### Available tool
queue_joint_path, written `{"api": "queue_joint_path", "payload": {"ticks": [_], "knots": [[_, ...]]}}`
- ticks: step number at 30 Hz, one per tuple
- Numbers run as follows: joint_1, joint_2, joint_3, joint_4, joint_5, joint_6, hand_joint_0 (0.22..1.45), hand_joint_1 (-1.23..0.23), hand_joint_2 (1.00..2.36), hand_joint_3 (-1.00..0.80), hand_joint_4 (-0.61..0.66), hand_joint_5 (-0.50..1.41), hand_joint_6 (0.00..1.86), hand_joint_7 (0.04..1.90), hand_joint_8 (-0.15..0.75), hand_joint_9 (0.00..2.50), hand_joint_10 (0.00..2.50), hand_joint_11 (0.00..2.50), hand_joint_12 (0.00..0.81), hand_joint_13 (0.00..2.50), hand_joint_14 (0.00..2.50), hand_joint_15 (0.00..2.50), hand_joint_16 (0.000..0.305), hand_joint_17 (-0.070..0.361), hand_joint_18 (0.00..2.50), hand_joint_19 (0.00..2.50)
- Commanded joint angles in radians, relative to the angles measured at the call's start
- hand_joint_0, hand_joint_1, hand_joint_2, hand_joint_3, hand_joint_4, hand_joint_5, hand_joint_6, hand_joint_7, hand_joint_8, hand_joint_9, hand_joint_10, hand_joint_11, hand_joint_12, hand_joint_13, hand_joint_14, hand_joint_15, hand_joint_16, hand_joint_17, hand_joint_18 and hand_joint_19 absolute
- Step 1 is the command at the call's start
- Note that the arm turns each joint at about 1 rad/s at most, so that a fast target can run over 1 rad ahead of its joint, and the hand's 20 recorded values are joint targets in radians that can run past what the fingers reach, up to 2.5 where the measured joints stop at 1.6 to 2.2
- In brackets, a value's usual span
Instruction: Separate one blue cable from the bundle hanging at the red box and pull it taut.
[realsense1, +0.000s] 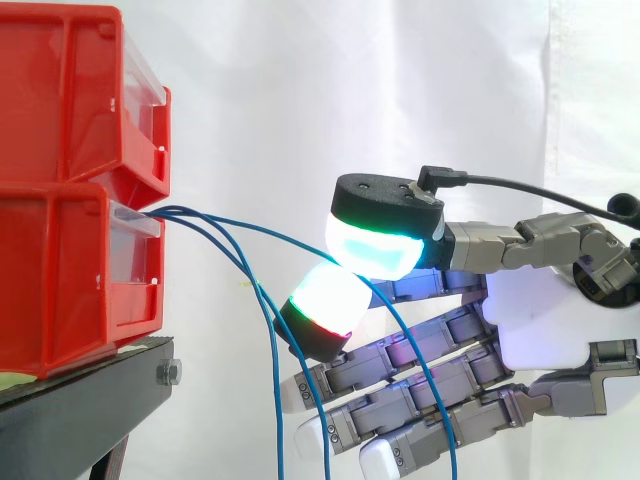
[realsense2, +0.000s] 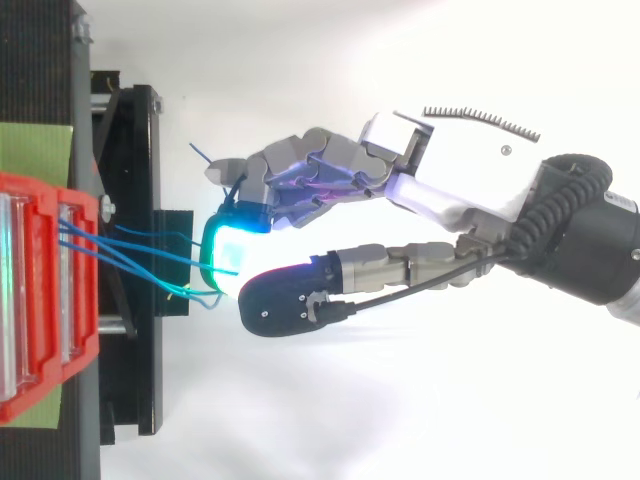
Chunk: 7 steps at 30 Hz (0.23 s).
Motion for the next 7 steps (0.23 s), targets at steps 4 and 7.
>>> {"api": "queue_joint_path", "payload": {"ticks": [4,7], "knots": [[0.0,0.0,0.0,0.0,0.0,0.0,0.62,-0.74,1.02,-0.18,-0.18,-0.17,0.9,1.11,0.17,0.34,0.0,0.04,0.324,0.52,0.01,0.27,0.045,0.1,0.51,0.51],[0.0,0.0,0.0,0.0,0.0,0.0,0.62,-0.74,1.02,-0.19,-0.18,-0.17,0.9,1.11,0.17,0.34,0.0,0.05,0.324,0.52,0.01,0.27,0.045,0.1,0.51,0.51]]}}
